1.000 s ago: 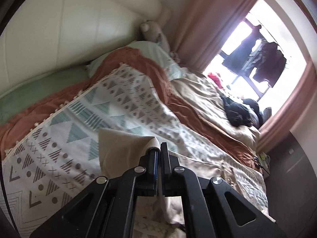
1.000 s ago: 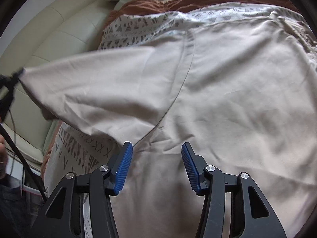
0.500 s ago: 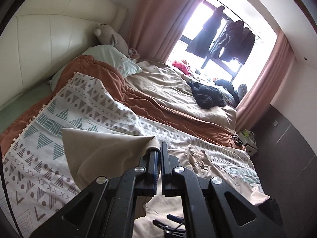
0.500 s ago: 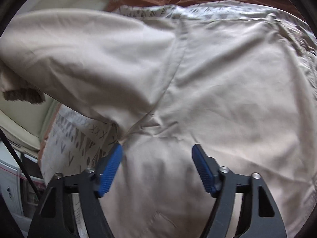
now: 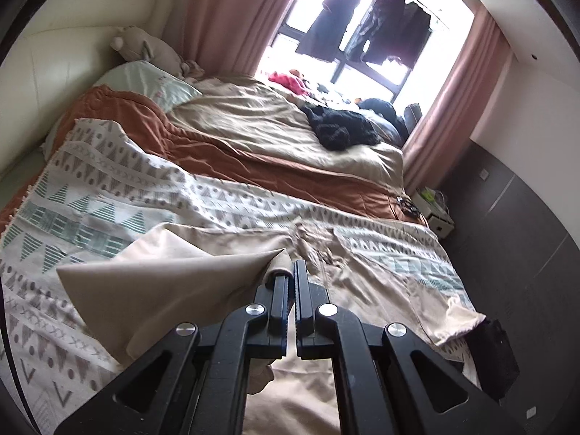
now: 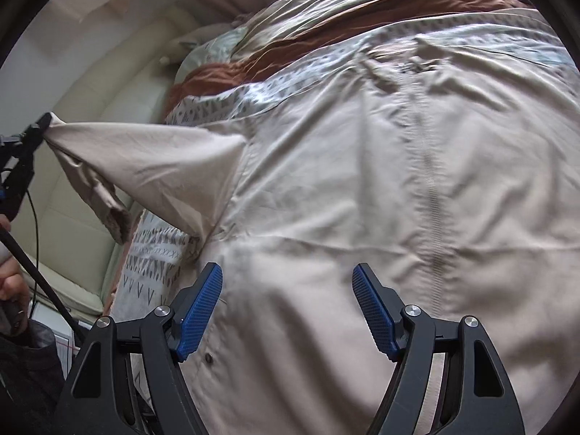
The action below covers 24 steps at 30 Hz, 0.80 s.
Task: Fold large clothes
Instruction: 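Lift the jacket side with the left tool, fold it over the zipper, release, then move the right tool to the elastic cuff of the folded sleeve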
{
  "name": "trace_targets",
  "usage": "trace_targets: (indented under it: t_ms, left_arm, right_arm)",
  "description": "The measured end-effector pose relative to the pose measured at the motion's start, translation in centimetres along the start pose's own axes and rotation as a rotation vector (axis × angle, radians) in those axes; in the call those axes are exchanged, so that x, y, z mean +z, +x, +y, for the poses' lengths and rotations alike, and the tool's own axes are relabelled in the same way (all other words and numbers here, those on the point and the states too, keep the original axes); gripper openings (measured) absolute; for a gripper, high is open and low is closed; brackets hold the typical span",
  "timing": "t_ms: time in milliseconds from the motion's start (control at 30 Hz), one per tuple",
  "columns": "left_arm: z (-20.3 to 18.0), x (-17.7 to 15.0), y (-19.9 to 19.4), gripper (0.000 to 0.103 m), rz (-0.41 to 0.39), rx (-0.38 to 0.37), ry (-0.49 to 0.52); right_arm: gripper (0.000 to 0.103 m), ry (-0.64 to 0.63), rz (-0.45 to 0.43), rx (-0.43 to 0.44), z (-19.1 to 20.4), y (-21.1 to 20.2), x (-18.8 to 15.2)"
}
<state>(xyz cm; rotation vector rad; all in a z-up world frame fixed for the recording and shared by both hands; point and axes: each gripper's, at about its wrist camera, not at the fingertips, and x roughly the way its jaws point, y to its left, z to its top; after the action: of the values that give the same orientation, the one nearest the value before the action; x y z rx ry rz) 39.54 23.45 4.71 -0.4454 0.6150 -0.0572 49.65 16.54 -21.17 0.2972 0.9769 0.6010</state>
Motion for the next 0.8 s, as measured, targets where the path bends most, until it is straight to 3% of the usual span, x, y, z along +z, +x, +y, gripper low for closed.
trace_targets:
  t_ms: [200, 367, 467, 500, 567, 600, 633, 800]
  left_arm:
    - [-3.9, -2.7, 3.6, 0.005, 0.095, -0.045, 0.032]
    - [-5.6, -6.4, 8.1, 0.005, 0.242, -0.067, 0.019]
    - [-5.5, -9.2, 10.3, 0.006, 0.335, -0.034, -0.013]
    - [-5.2, -10.1, 10.6, 0.012, 0.347, -0.035, -0.027]
    - [-4.8, -11.1, 10.7, 0.042, 0.362, -0.068, -0.062]
    - [-4.4, -11.6, 10.4, 0.086, 0.364, -0.079, -0.08]
    - [-4.2, -11.9, 10.2, 0.103, 0.358, -0.078, -0.085]
    - [-2.0, -12.6, 6.8, 0.103, 0.3, -0.057, -0.123]
  right_arm:
    - [0.073, 0.059, -0.059, -0.03, -4.5, -6.1, -2.2]
    - [0.073, 0.103, -0.086, -0.048, -6.8, -9.2, -3.7]
    - [0.073, 0.119, -0.083, -0.051, -7.6, -10.1, -4.4]
    - [0.073, 0.121, -0.082, -0.052, -7.8, -10.5, -4.5]
    - [0.073, 0.121, -0.081, -0.049, -8.1, -10.8, -4.7]
    - [0.073, 0.122, -0.079, -0.049, -8.2, -10.9, -4.8]
    - [0.073, 0.122, -0.078, -0.047, -8.2, -11.0, -4.9]
    - [0.073, 0.101, -0.077, -0.039, -7.4, -10.5, -5.0]
